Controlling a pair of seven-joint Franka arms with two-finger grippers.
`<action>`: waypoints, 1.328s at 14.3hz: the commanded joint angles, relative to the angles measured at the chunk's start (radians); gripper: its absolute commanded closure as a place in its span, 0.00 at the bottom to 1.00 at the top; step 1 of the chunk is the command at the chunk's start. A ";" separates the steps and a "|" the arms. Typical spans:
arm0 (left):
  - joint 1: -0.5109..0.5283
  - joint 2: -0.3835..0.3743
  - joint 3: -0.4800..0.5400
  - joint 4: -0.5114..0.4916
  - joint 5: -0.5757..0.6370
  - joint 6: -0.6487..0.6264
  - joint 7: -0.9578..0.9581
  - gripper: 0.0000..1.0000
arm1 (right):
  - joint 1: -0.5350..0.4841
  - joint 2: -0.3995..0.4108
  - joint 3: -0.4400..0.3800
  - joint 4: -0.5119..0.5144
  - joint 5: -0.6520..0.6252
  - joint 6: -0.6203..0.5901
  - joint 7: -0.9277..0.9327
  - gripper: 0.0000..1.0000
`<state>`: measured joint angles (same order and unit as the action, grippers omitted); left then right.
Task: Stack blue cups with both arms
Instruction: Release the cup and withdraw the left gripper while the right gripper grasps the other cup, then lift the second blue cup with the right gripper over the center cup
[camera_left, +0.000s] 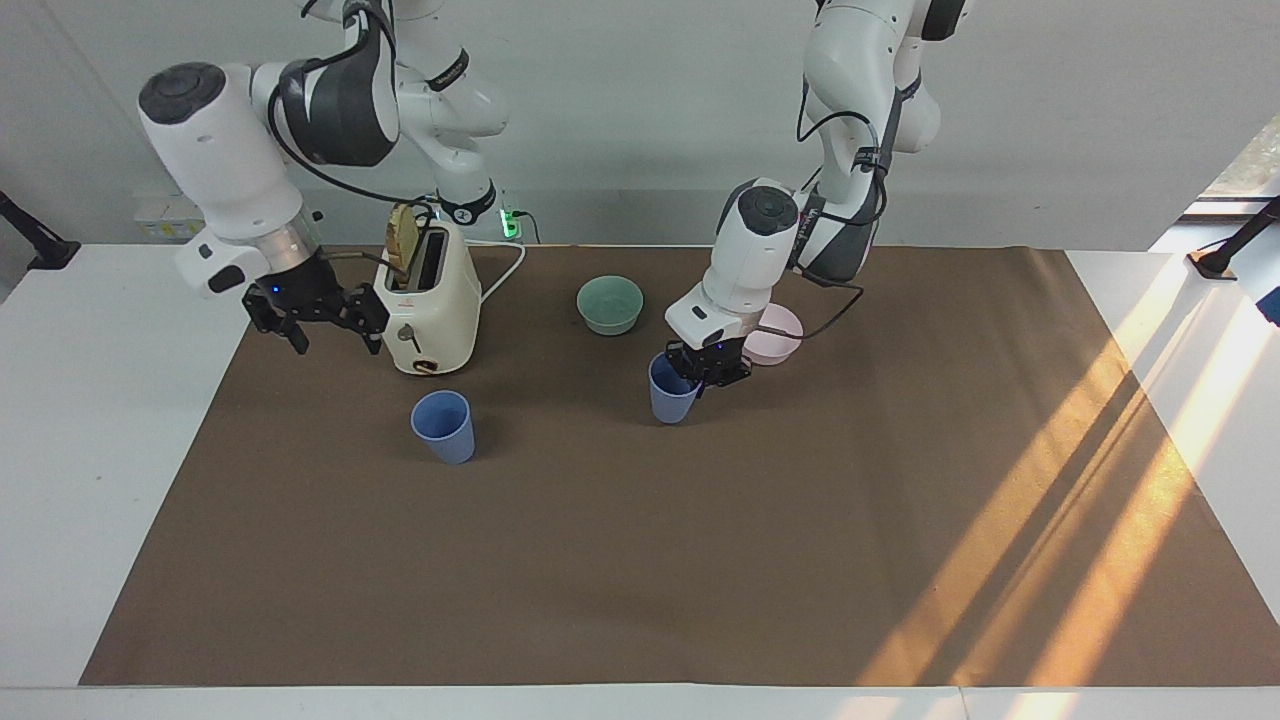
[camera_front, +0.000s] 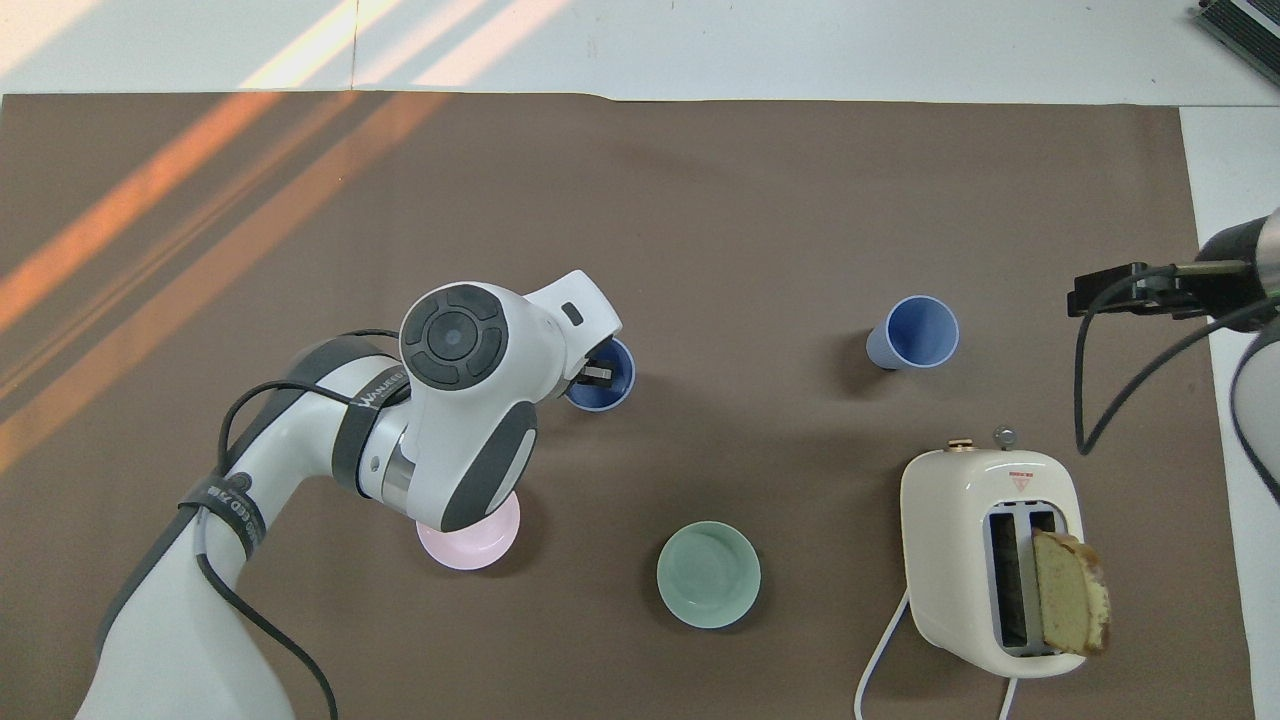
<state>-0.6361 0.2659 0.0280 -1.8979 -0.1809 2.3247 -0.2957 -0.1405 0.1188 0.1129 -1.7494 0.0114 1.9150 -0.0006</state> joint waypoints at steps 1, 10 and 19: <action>0.012 -0.004 0.015 0.011 -0.029 -0.004 0.010 0.00 | 0.044 0.039 0.004 -0.070 -0.019 0.125 0.051 0.00; 0.120 -0.146 0.035 0.037 -0.017 -0.200 0.059 0.00 | 0.070 0.116 0.004 -0.182 -0.019 0.248 0.102 0.00; 0.472 -0.254 0.033 0.202 0.144 -0.484 0.444 0.00 | 0.070 0.124 0.007 -0.119 -0.019 0.179 0.070 1.00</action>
<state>-0.2104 -0.0042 0.0771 -1.7875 -0.0586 1.9293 0.0979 -0.0660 0.2448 0.1142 -1.9085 0.0114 2.1372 0.0830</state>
